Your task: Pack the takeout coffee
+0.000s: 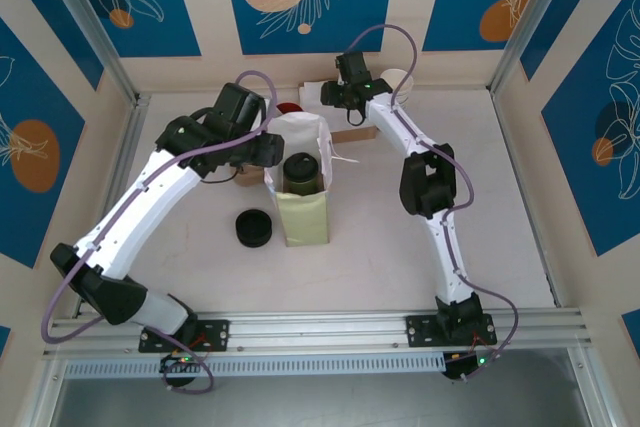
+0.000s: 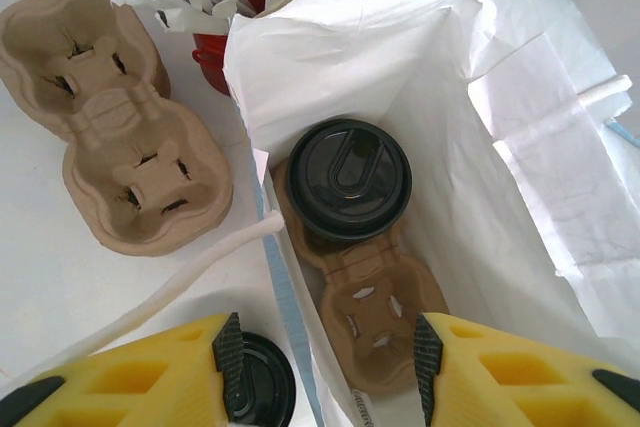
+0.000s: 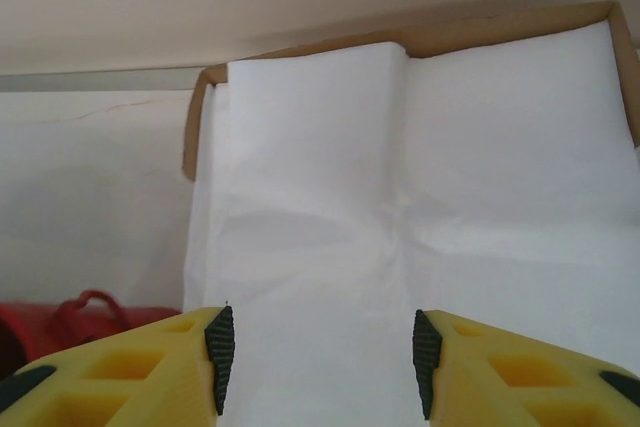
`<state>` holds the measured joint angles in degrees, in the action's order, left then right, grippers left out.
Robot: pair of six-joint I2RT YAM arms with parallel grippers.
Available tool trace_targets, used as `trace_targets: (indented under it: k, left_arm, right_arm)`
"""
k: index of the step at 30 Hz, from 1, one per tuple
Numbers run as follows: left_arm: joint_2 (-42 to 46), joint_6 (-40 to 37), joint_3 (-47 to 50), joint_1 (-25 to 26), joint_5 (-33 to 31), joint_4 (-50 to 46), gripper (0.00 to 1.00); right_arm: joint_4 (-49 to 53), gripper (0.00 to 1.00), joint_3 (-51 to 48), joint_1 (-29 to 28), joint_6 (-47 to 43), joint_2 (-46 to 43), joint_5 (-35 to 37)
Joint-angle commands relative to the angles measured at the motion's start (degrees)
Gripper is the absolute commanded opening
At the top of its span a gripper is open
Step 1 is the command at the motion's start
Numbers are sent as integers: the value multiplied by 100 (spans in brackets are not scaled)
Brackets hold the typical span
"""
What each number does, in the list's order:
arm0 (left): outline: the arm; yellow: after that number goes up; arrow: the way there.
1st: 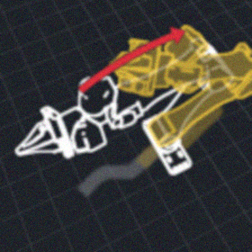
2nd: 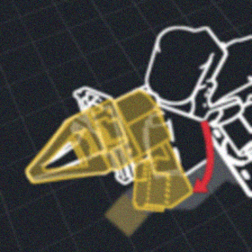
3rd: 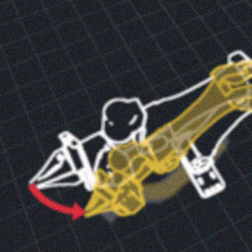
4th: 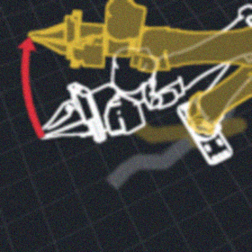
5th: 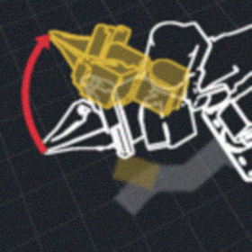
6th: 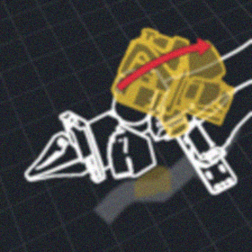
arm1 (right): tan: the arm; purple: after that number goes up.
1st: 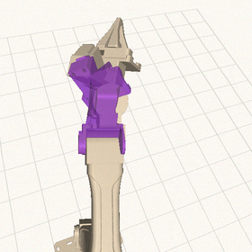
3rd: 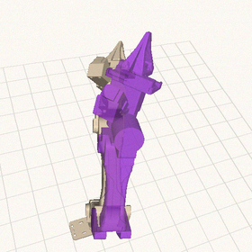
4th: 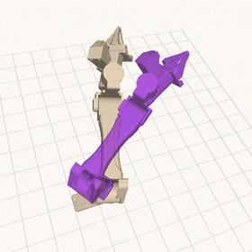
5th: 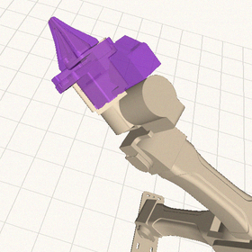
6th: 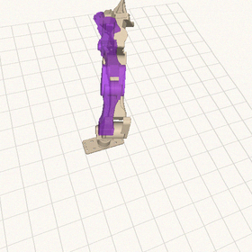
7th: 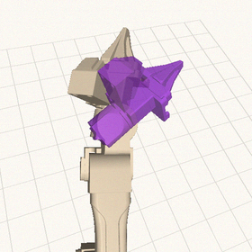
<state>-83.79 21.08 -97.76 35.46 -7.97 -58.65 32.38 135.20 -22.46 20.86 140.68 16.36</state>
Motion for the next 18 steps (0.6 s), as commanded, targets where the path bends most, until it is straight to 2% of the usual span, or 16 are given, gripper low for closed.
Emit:
trace_targets:
  k: [1, 11, 18]
  left_arm:
    - [291, -96, -42, -83, -151, 90, 50]
    - [1214, -249, 213, -79, -126, 751, 56]
    - [1561, -317, 322, -81, -293, 859, 55]
  right_arm:
    - [276, 55, 490, -39, -221, 320, 337]
    - [283, 59, 1470, -127, -706, 1209, 989]
    - [159, 57, 1562, -83, -831, 1473, 1119]
